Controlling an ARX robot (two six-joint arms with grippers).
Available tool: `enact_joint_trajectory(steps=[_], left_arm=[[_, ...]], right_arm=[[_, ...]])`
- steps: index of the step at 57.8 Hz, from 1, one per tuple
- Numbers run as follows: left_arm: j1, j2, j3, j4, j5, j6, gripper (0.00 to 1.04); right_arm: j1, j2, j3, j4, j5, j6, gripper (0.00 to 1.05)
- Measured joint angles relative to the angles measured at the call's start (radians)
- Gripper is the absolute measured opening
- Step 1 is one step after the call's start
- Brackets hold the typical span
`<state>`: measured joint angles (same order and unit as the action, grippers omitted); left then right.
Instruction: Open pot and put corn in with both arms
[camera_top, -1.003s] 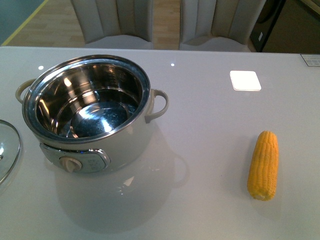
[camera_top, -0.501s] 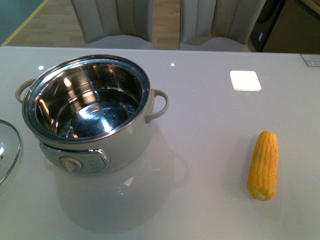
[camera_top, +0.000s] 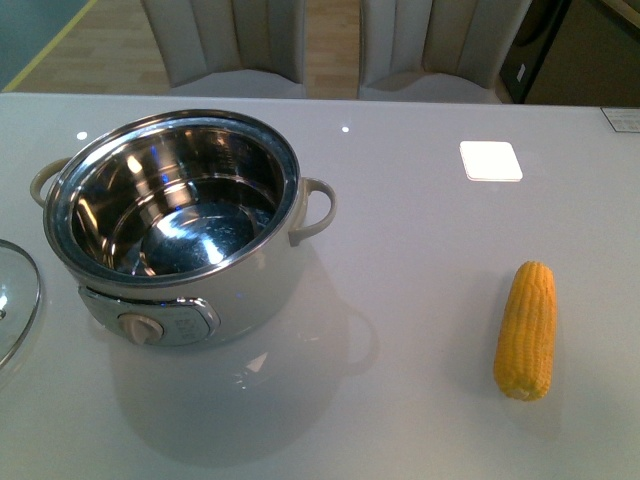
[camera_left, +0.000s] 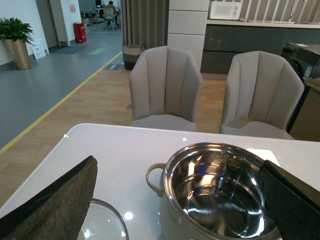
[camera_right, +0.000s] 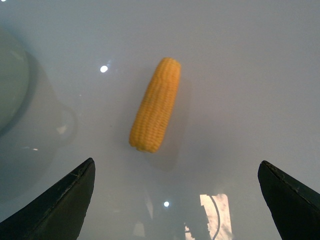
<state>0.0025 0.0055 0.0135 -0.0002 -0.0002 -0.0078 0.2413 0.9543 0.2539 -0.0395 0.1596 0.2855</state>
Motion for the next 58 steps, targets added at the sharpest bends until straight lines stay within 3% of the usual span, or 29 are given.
enact_joint_trajectory(steps=[11,19,37,58], left_arm=[[0.000,0.000,0.000,0.000,0.000,0.000,0.98],[0.000,0.000,0.000,0.000,0.000,0.000,0.98],[0.000,0.000,0.000,0.000,0.000,0.000,0.98],[0.000,0.000,0.000,0.000,0.000,0.000,0.98]], right_arm=[[0.037,0.485,0.129,0.297,0.004,0.011,0.96],[0.040,0.764,0.233,0.392,0.040,0.037,0.96],[0.017,1.104,0.404,0.411,0.058,0.146,0.96],[-0.018,1.262,0.473,0.428,0.039,0.167,0.94]])
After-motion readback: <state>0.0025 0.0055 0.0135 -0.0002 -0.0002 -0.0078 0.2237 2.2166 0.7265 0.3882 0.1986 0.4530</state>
